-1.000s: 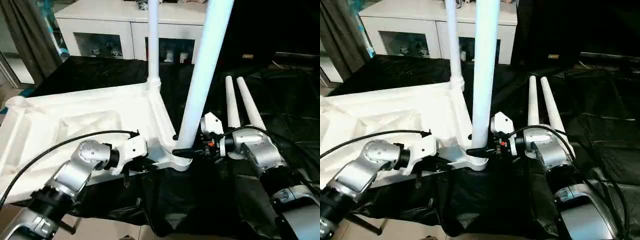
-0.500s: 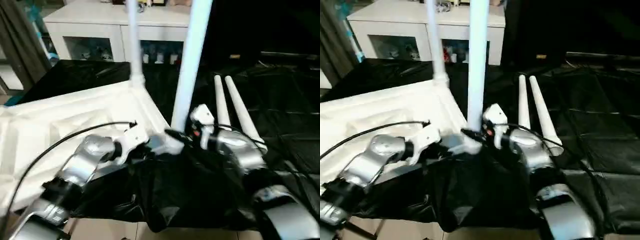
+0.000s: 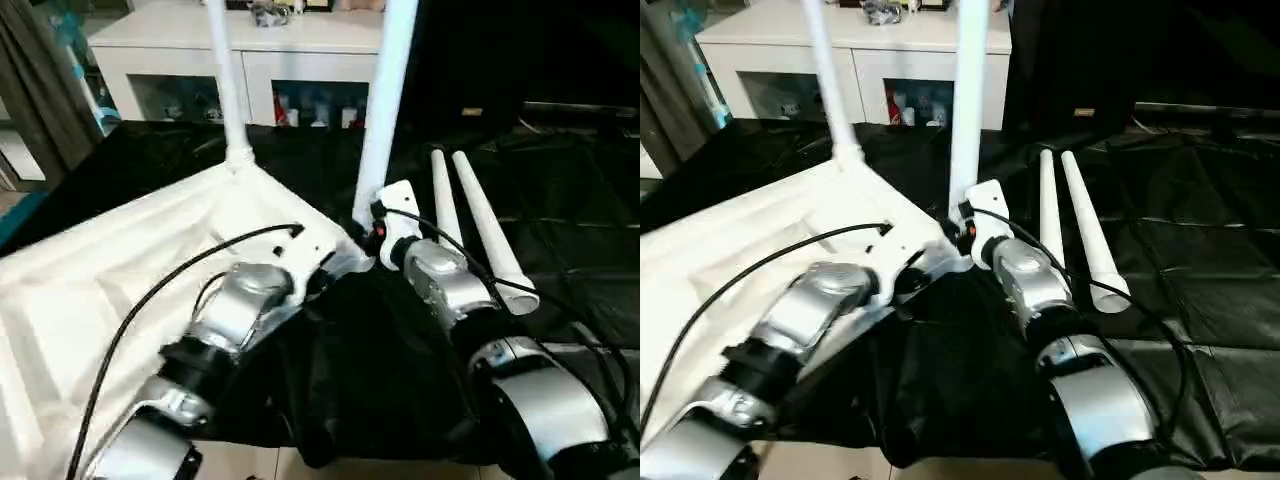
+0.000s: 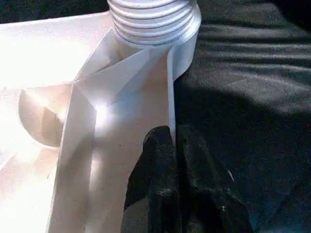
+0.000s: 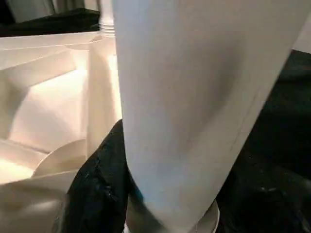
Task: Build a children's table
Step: Insert table leg to table base
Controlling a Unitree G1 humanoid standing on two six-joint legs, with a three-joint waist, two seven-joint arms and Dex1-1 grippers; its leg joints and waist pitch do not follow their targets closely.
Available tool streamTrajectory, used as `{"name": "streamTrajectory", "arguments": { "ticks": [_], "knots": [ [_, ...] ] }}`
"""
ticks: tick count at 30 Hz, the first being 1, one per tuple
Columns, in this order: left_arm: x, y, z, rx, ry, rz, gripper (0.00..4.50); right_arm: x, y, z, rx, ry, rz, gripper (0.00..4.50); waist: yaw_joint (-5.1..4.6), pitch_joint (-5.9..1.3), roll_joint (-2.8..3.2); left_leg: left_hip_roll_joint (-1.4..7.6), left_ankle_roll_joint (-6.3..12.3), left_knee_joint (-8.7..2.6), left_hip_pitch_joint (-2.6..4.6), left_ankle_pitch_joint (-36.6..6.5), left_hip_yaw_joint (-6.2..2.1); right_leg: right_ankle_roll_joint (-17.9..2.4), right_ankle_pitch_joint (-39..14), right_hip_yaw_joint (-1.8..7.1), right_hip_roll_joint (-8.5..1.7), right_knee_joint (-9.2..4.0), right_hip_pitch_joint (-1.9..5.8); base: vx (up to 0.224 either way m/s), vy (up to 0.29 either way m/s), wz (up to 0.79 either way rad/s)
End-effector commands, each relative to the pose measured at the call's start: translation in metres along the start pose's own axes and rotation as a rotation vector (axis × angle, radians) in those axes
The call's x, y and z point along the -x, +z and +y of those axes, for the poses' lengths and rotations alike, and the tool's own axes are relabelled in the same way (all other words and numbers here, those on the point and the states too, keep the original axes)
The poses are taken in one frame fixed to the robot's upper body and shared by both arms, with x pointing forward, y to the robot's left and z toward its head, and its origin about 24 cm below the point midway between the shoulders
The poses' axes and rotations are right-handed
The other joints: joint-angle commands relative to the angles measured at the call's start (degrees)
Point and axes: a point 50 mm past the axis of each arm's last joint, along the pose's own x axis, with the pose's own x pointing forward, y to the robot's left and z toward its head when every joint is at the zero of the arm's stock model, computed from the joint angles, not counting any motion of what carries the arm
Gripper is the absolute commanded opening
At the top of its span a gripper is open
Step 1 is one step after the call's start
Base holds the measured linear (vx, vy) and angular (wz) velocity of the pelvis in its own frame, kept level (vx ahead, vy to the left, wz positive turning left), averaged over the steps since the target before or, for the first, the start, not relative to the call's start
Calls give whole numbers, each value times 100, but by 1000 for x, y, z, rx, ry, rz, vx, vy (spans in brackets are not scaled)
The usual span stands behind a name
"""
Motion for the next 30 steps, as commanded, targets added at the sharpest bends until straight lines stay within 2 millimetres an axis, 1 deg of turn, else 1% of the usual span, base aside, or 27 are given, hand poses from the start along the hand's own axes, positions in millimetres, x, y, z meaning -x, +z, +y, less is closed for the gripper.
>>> {"name": "streamTrajectory", "arguments": {
  "ticks": [1,2,5,7,8,9,10,11,12,13,14,15,17,18,19,20,21,22,23,24,25,26,27,28,29,30],
  "knots": [
    [-1,15,2,-30,33,-31,0,11,-69,21,-77,48,304,191,7,-171,27,441,-269,-611,62,-2425,-242,-1139,-1514,292,-491,-537,9,0,0,0],
    [-1,15,2,-30,33,-31,0,11,-69,21,-77,48,304,191,10,-167,27,443,-252,-606,77,-2438,-233,-1122,-1571,295,-496,-555,-7,0,0,0],
    [-1,15,2,-30,33,-31,0,11,-69,21,-77,48,304,191,13,-157,19,443,-236,-615,78,-2484,-237,-1072,-1793,299,-504,-578,-11,0,0,0],
    [-1,14,2,-29,37,-32,0,10,-68,22,-75,50,304,191,14,-148,19,452,-256,-624,89,-2567,-246,-1020,-2004,303,-509,-600,-30,0,0,0],
    [0,14,4,-31,31,-36,0,9,-66,23,-64,62,300,191,5,-139,-12,451,-255,-630,85,-2577,-241,-1003,-2050,302,-505,-609,-34,0,0,0],
    [1,15,5,-31,29,-37,0,8,-64,24,-56,69,298,191,11,-143,7,452,-254,-639,86,-2560,-248,-981,-2088,305,-509,-607,-32,0,0,0],
    [2,15,6,-30,26,-39,0,7,-63,25,-58,74,295,191,9,-141,11,453,-257,-638,82,-2549,-246,-981,-2091,306,-512,-613,-35,0,0,0],
    [2,15,6,-30,26,-39,0,7,-63,25,-58,74,295,191,-3,-144,8,453,-259,-645,66,-2503,-250,-986,-2049,303,-509,-605,-23,0,0,0],
    [2,16,5,-29,27,-43,0,6,-60,25,-67,76,288,226,-2,-151,14,457,-253,-647,57,-2444,-250,-991,-1987,300,-509,-600,-15,0,0,0],
    [2,16,5,-29,27,-44,0,5,-59,25,-68,75,285,226,-3,-148,13,457,-251,-646,61,-2440,-245,-999,-1979,301,-509,-602,-22,0,0,0],
    [2,17,5,-29,27,-45,0,5,-59,25,-69,75,283,264,0,-137,14,456,-251,-643,74,-2489,-236,-999,-2060,308,-513,-618,-38,0,0,0],
    [2,17,5,-29,28,-46,0,5,-58,25,-69,73,280,264,-3,-132,9,456,-254,-648,77,-2533,-242,-979,-2176,308,-518,-625,-40,0,0,0],
    [3,18,6,-30,33,-53,0,3,-53,23,-73,69,255,270,4,-141,10,460,-254,-649,76,-2501,-243,-971,-2195,312,-526,-631,-36,0,0,0],
    [3,18,7,-31,34,-56,0,3,-51,22,-76,66,245,278,3,-134,3,466,-258,-652,79,-2506,-243,-968,-2218,313,-521,-633,-49,0,0,0],
    [4,19,8,-32,35,-66,0,2,-47,22,-78,68,226,294,-2,-137,-26,468,-248,-654,66,-2482,-241,-957,-2208,312,-519,-630,-39,0,0,0],
    [4,19,8,-32,35,-66,0,2,-47,22,-78,68,226,306,5,-136,-11,470,-246,-656,69,-2473,-246,-962,-2210,312,-521,-622,-42,0,0,0],
    [4,20,8,-36,31,-78,0,1,-43,20,-77,74,209,312,13,-139,-15,473,-241,-650,74,-2447,-239,-969,-2185,317,-526,-628,-52,0,0,0],
    [5,21,8,-41,25,-90,0,0,-39,20,-75,83,193,321,12,-144,-10,475,-243,-650,71,-2416,-238,-981,-2141,318,-528,-625,-46,0,0,0],
    [6,22,8,-42,24,-99,0,0,-35,19,-79,93,172,321,13,-145,-7,476,-242,-652,67,-2388,-237,-995,-2085,316,-526,-621,-44,0,0,0],
    [7,23,8,-49,18,-111,0,-1,-31,18,-83,103,155,341,18,-163,-14,478,-209,-647,45,-2205,-228,-1056,-1779,310,-517,-590,-17,0,0,0],
    [7,23,8,-49,15,-117,0,-1,-28,18,-92,119,136,349,16,-170,-19,480,-190,-640,40,-2128,-219,-1092,-1626,311,-515,-578,-8,0,0,0],
    [8,23,8,-51,12,-120,0,-1,-25,17,-100,129,123,357,15,-213,-28,472,-103,-611,4,-1750,-203,-1201,-1103,302,-513,-520,48,0,0,0],
    [9,23,8,-58,2,-131,0,0,-20,15,-89,149,104,357,22,-230,-24,469,-24,-591,-22,-1504,-198,-1241,-805,294,-518,-493,76,0,0,0],
    [10,23,8,-62,-4,-138,0,0,-18,13,-79,162,93,377,40,-274,-12,471,156,-536,-26,-1098,-171,-1355,-199,272,-497,-433,80,0,0,0],
    [10,22,8,-66,-9,-142,0,1,-16,11,-70,169,86,386,40,-295,-5,448,359,-480,-57,-656,-151,-1489,509,248,-477,-357,98,0,0,0],
    [11,21,8,-77,-19,-148,0,2,-14,8,-57,176,80,394,44,-305,-12,432,547,-430,-64,-399,-134,-1591,1005,232,-465,-314,96,0,0,0]
  ]
}}
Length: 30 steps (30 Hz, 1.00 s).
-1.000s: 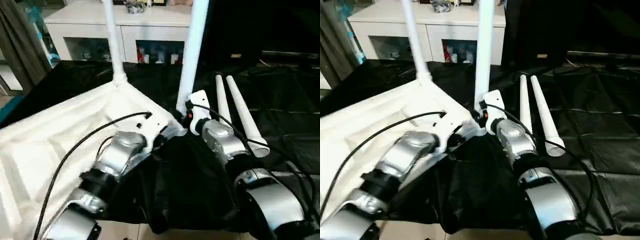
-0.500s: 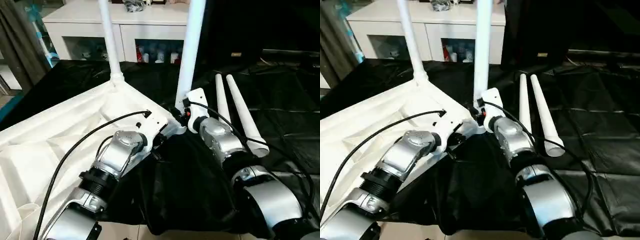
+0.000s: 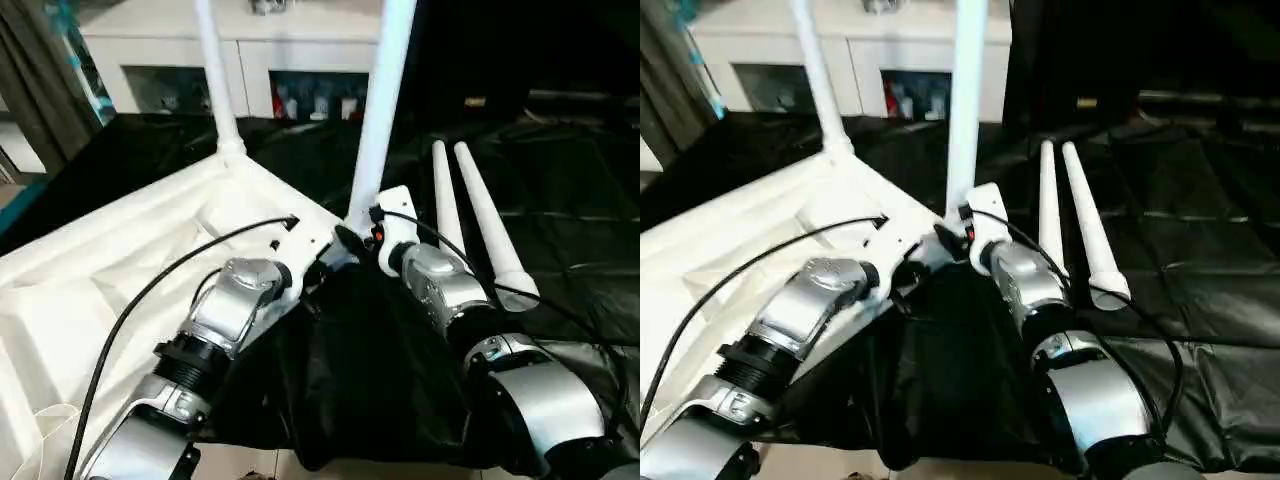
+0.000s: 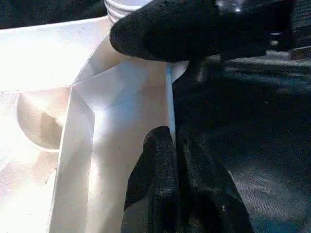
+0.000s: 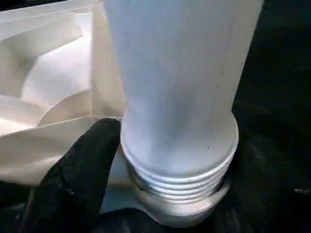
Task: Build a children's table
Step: Insert table leg to table base
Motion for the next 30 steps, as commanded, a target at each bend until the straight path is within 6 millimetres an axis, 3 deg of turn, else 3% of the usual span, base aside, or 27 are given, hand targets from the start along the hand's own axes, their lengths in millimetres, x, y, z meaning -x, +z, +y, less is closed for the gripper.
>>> {"name": "streamTrajectory", "arguments": {
  "ticks": [1,3,5,6,9,13,17,21,30],
  "knots": [
    [1,13,-3,-57,-29,-69,0,-1,-13,12,-7,83,52,394,28,-377,-28,412,630,-323,83,-382,-154,-1623,1137,246,-471,-287,248,0,0,0],
    [4,9,-5,-97,-80,-88,0,6,-6,2,36,109,30,394,48,-436,-31,384,1005,-211,45,225,-143,-1690,2113,222,-444,-174,261,0,0,0],
    [6,6,-5,-100,-101,-79,0,13,0,-3,55,180,-9,394,93,-430,-21,415,1176,-183,48,335,-138,-1720,2299,194,-438,-148,239,0,0,0],
    [7,5,-5,-108,-114,-84,0,15,2,-3,61,204,-21,394,136,-435,-9,433,1208,-173,57,298,-138,-1738,2153,172,-436,-151,235,0,0,0],
    [11,2,-5,-119,-147,-91,0,25,7,-5,101,302,-46,394,175,-425,5,484,1139,-175,66,129,-138,-1800,1659,158,-436,-153,208,0,0,0],
    [20,-6,-4,-138,-209,-93,0,45,11,-14,194,414,-44,394,226,-416,-3,484,1095,-157,52,12,-138,-1747,1396,150,-439,-160,217,0,0,0],
    [26,-8,-2,-157,-246,-114,0,57,16,-19,222,467,-50,394,239,-368,21,494,800,-203,55,-588,-130,-1713,538,175,-457,-234,192,0,0,0],
    [34,-12,-7,-183,-334,-116,0,67,12,-20,241,532,-12,394,285,-371,38,496,608,-212,79,-673,-111,-1679,450,177,-438,-231,174,0,0,0],
    [40,-17,-8,-204,-369,-103,0,67,-10,-11,239,548,60,394,283,-414,38,461,613,-165,45,-401,-126,-1696,881,158,-441,-162,207,0,0,0]
  ]
}}
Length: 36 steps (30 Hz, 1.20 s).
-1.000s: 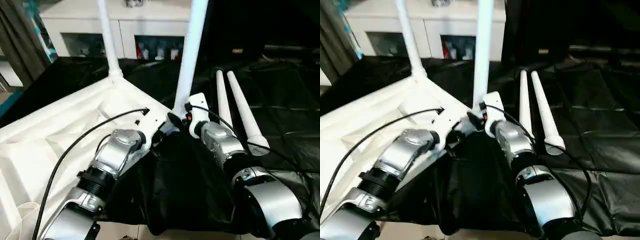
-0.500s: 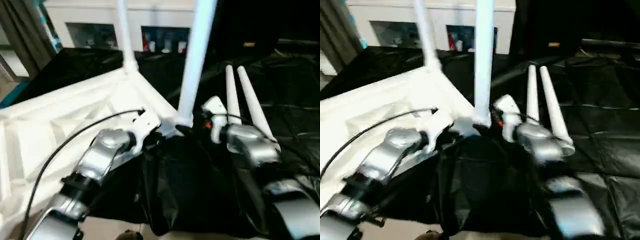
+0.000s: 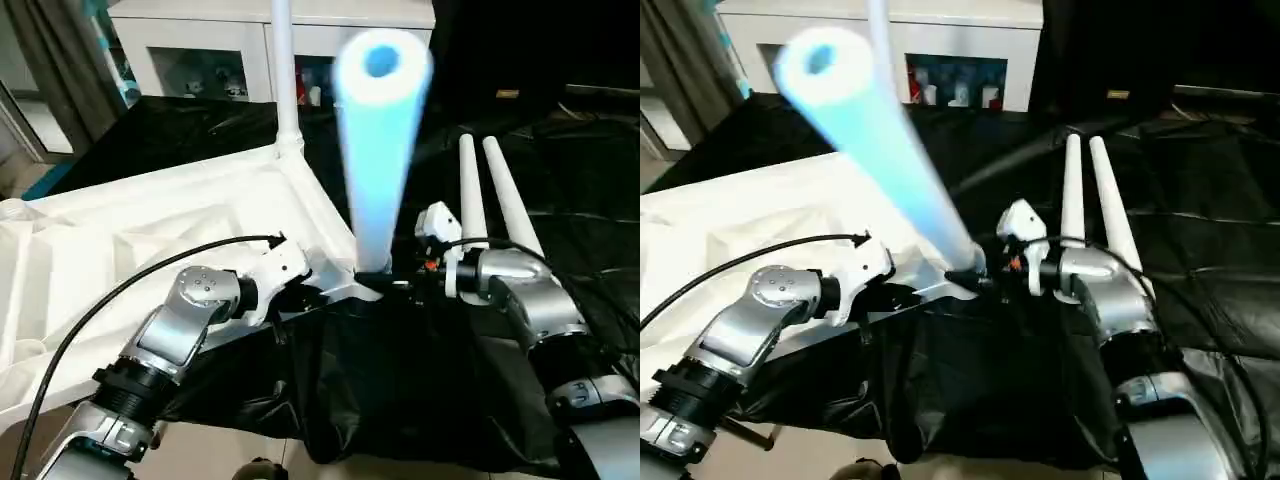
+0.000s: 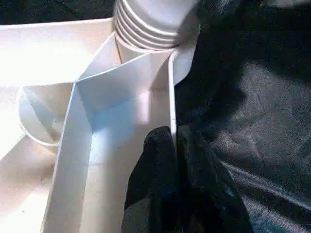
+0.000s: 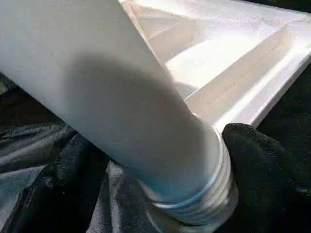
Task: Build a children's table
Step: Insert table leg to table base
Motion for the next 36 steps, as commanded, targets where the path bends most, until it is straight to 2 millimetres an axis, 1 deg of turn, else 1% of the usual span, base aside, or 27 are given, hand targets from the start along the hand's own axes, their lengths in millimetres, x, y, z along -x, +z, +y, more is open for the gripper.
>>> {"name": "streamTrajectory", "arguments": {
  "ticks": [1,2,5,6,8,11,12,13,14,15,16,17,20,21,22,25,26,27,30,31,33,34,36],
  "knots": [
    [-1,11,-5,-52,-42,-42,0,-6,-7,6,-4,18,38,394,10,-446,-7,369,585,-336,202,-389,-148,-1706,897,238,-436,-278,292,0,0,0],
    [-1,11,-5,-54,-44,-42,0,-6,-8,6,-6,16,40,378,7,-444,-1,368,594,-334,202,-372,-149,-1710,900,235,-430,-273,286,0,0,0],
    [0,11,-6,-55,-51,-41,0,-6,-8,5,-23,4,30,364,7,-441,4,373,562,-337,207,-451,-149,-1705,750,236,-433,-279,288,0,0,0],
    [0,11,-6,-55,-52,-41,0,-6,-8,4,-27,0,27,350,9,-446,10,375,548,-334,214,-457,-150,-1706,748,235,-429,-275,285,0,0,0],
    [1,11,-6,-57,-53,-39,0,-6,-8,2,-45,-6,14,338,11,-452,-9,370,550,-328,212,-432,-145,-1717,796,236,-428,-269,290,0,0,0],
    [1,10,-6,-61,-55,-36,0,-6,-9,1,-47,-15,9,315,14,-458,-4,367,563,-318,203,-387,-147,-1724,820,232,-435,-258,295,0,0,0],
    [2,10,-6,-62,-54,-35,0,-6,-9,1,-53,-19,2,300,14,-461,-17,363,576,-313,199,-369,-146,-1717,837,231,-432,-253,299,0,0,0],
    [2,9,-6,-62,-53,-33,0,-6,-10,1,-64,-21,-8,300,13,-462,-28,363,585,-313,198,-363,-145,-1717,836,232,-435,-252,301,0,0,0],
    [3,9,-6,-62,-52,-32,0,-6,-11,1,-72,-23,-14,291,18,-468,-16,361,602,-304,196,-331,-147,-1722,849,231,-440,-245,303,0,0,0],
    [3,9,-6,-62,-52,-32,0,-5,-12,1,-75,-23,-15,288,18,-468,-16,361,602,-304,196,-331,-147,-1722,849,231,-440,-245,303,0,0,0],
    [3,8,-6,-62,-49,-28,0,-4,-15,2,-91,-26,-20,287,19,-478,-32,359,634,-292,196,-287,-143,-1730,883,228,-434,-239,302,0,0,0],
    [4,7,-5,-63,-47,-25,0,-2,-20,2,-107,-36,-24,287,25,-475,-31,363,636,-292,197,-314,-142,-1734,824,230,-443,-243,297,0,0,0],
    [5,6,-5,-62,-41,-23,0,0,-25,2,-127,-56,-36,285,28,-473,-37,366,618,-292,195,-373,-141,-1727,697,230,-441,-247,293,0,0,0],
    [6,5,-4,-62,-36,-21,0,3,-29,2,-150,-74,-48,285,29,-470,-24,370,592,-296,195,-430,-145,-1721,613,231,-446,-251,288,0,0,0],
    [6,5,-4,-61,-35,-20,0,3,-31,2,-157,-79,-50,285,23,-468,-27,369,580,-296,193,-465,-143,-1722,577,233,-446,-253,289,0,0,0],
    [6,3,-4,-60,-32,-17,0,6,-38,3,-183,-95,-54,284,22,-464,-10,376,505,-307,203,-591,-152,-1706,422,233,-441,-259,283,0,0,0],
    [7,2,-4,-60,-33,-14,0,8,-44,4,-210,-113,-57,284,24,-459,13,372,472,-305,205,-654,-151,-1704,386,238,-444,-265,276,0,0,0],
    [7,1,-4,-59,-33,-12,0,9,-47,5,-227,-123,-60,284,16,-456,2,371,444,-313,201,-715,-149,-1701,360,239,-443,-272,280,0,0,0],
    [7,1,-4,-60,-34,-10,0,10,-53,5,-279,-148,-88,284,13,-455,16,370,389,-319,202,-811,-157,-1700,290,237,-442,-272,280,0,0,0],
    [7,1,-4,-60,-34,-10,0,10,-53,5,-284,-150,-92,284,8,-457,11,370,386,-319,200,-819,-157,-1703,293,238,-443,-268,280,0,0,0],
    [7,1,-4,-63,-34,-9,0,11,-62,8,-314,-162,-94,284,20,-458,47,367,374,-316,199,-834,-162,-1706,289,236,-450,-268,278,0,0,0],
    [7,1,-4,-66,-33,-7,0,11,-66,10,-319,-164,-86,284,17,-464,36,369,350,-321,203,-889,-163,-1711,280,234,-456,-272,285,0,0,0],
    [7,1,-2,-72,-30,-4,0,11,-70,12,-326,-173,-82,283,18,-467,40,365,354,-319,198,-863,-166,-1715,348,228,-448,-265,283,0,0,0]
  ]
}}
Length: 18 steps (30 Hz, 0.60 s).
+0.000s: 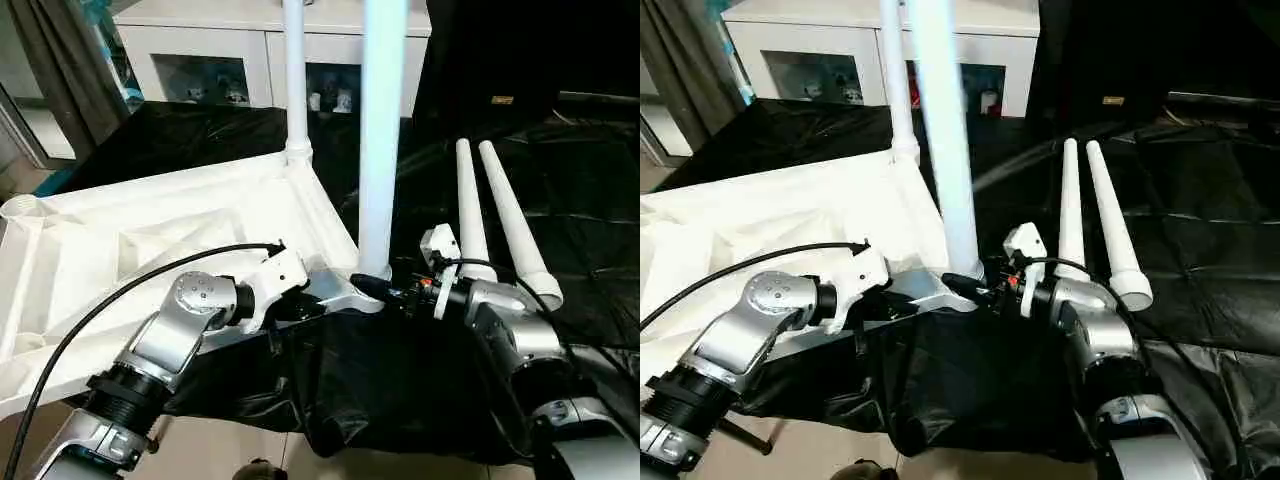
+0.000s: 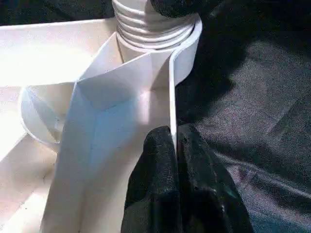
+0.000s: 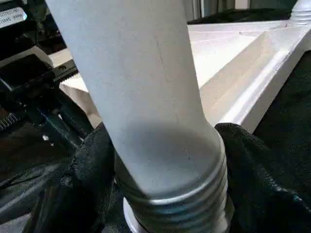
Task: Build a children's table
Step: Insert table leg to table base
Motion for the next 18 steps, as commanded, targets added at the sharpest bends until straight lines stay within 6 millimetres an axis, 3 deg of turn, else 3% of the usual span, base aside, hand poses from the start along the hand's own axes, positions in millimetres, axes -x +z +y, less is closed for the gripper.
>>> {"name": "streamTrajectory", "arguments": {
  "ticks": [1,3,6,9,11,18],
  "knots": [
    [6,6,3,-53,1,-18,0,22,-30,-6,-99,-117,85,283,23,-455,42,356,381,-418,188,-826,-158,-1714,421,228,-437,-350,274,0,0,0],
    [7,7,4,-60,2,-16,0,21,-27,-7,-104,-124,53,283,24,-454,38,357,390,-419,187,-833,-159,-1715,442,224,-433,-345,273,0,0,0],
    [8,10,10,-87,51,-36,0,15,-10,-10,-106,-127,-44,283,35,-462,95,365,352,-430,197,-999,-175,-1701,371,219,-437,-350,278,0,0,0],
    [11,14,11,-64,40,-82,57,13,-1,-12,-106,-126,-99,283,37,-457,101,363,295,-442,193,-1093,-169,-1708,314,215,-438,-355,268,0,0,0],
    [16,21,11,-63,32,-143,57,11,3,-13,-106,-125,-131,283,56,-461,138,362,244,-440,194,-1096,-175,-1745,328,215,-455,-347,272,0,0,0],
    [44,34,20,-14,30,-260,133,9,4,-12,-104,-118,-150,282,134,-458,157,345,251,-435,199,-1152,-148,-1652,33,216,-425,-359,240,0,0,0]
  ]
}}
